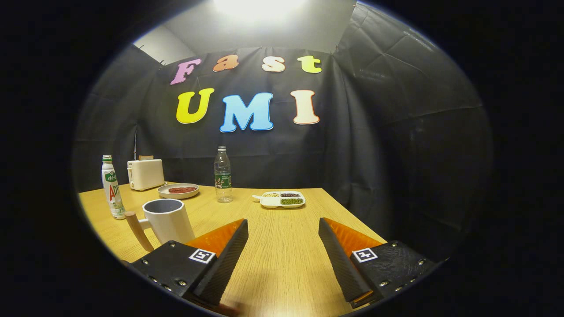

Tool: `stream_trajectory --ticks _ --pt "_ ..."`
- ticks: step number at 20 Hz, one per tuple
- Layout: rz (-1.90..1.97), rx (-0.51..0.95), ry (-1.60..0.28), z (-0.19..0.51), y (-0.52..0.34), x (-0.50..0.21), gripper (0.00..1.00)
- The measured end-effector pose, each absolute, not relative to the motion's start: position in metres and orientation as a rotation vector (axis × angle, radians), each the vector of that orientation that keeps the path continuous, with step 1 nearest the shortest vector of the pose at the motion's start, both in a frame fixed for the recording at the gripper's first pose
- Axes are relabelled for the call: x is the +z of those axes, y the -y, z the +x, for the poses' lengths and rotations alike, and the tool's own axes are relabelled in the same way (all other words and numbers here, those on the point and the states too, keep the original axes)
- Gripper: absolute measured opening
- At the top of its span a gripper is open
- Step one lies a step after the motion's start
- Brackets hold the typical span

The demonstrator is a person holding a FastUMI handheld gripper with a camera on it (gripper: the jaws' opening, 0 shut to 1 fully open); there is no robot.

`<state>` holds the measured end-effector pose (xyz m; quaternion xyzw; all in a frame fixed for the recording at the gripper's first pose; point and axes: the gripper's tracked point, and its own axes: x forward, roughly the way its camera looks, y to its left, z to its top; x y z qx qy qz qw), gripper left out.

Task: Take the bottle from table, then pour the juice into the cup, finally place the bottle on the coaster

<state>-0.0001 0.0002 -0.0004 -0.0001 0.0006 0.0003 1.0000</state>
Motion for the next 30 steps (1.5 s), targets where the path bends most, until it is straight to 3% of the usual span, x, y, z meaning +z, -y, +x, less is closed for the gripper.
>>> stream_trajectory --ticks 18,22,30 --pt "-0.002 0.002 -0.001 0.006 0.001 0.0 0.97" --pt "0.001 0.013 -0.001 0.048 -0.005 0.006 0.97" --pt "0.057 -0.032 0.11 0.058 -0.001 0.057 0.97"
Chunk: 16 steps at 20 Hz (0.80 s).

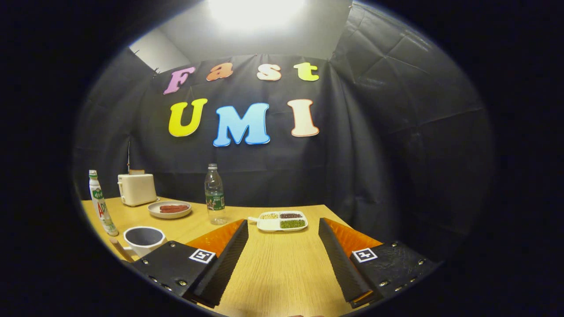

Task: Take the bottle from table, then pour the juice into the cup, finally place the bottle on the coaster

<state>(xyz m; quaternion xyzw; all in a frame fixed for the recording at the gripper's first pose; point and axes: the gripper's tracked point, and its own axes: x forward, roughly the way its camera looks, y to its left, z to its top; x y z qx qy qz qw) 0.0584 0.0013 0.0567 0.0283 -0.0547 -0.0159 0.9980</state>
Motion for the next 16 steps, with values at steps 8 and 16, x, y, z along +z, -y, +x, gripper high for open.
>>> stream_trajectory --ticks 8,16 --pt "0.013 -0.103 0.12 0.018 -0.054 0.126 0.97" --pt "0.024 0.037 0.112 -0.013 -0.2 0.158 0.97"
